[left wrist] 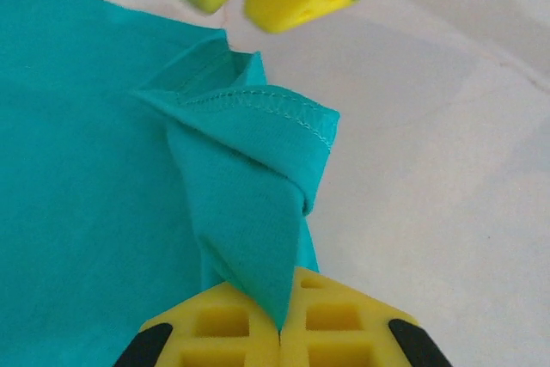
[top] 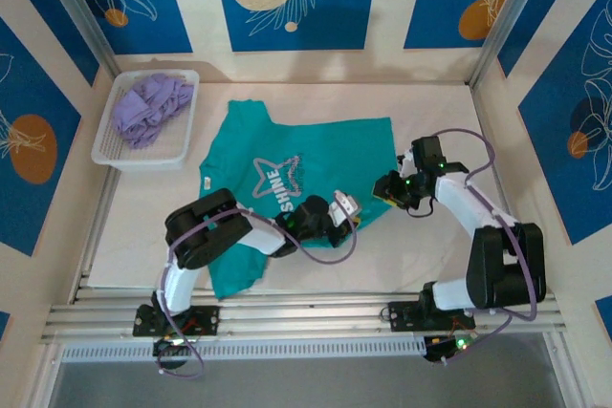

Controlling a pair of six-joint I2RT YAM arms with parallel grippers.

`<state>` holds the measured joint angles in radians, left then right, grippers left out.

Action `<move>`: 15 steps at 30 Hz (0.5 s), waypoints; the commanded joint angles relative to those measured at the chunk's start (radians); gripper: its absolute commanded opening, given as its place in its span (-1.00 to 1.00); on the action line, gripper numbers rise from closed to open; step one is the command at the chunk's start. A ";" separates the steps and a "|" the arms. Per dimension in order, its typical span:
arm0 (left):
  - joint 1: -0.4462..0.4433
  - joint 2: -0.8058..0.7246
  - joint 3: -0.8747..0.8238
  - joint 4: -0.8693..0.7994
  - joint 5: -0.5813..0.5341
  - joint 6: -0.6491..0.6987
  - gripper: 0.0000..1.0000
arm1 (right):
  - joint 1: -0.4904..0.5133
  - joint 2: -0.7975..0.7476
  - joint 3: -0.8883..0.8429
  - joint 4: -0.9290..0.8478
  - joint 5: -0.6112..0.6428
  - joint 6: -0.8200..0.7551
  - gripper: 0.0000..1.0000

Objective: Fold the inside-out t-shirt

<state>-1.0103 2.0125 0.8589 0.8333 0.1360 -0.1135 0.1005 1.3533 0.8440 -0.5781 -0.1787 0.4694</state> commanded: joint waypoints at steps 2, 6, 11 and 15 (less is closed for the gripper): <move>0.039 -0.028 -0.033 0.071 0.142 -0.186 -1.00 | 0.060 -0.124 -0.074 0.067 0.043 -0.026 -0.13; 0.056 -0.020 -0.048 0.123 0.187 -0.245 -1.00 | 0.142 -0.208 -0.167 0.178 0.048 -0.036 -0.04; 0.075 -0.020 -0.060 0.158 0.217 -0.287 -1.00 | 0.231 -0.229 -0.217 0.253 0.118 -0.035 0.05; 0.078 -0.020 -0.064 0.169 0.231 -0.298 -1.00 | 0.255 -0.225 -0.260 0.334 0.138 -0.029 0.09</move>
<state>-0.9443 2.0094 0.8089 0.9466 0.3191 -0.3756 0.3450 1.1370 0.6094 -0.3313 -0.0769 0.4477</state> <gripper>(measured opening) 0.053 0.542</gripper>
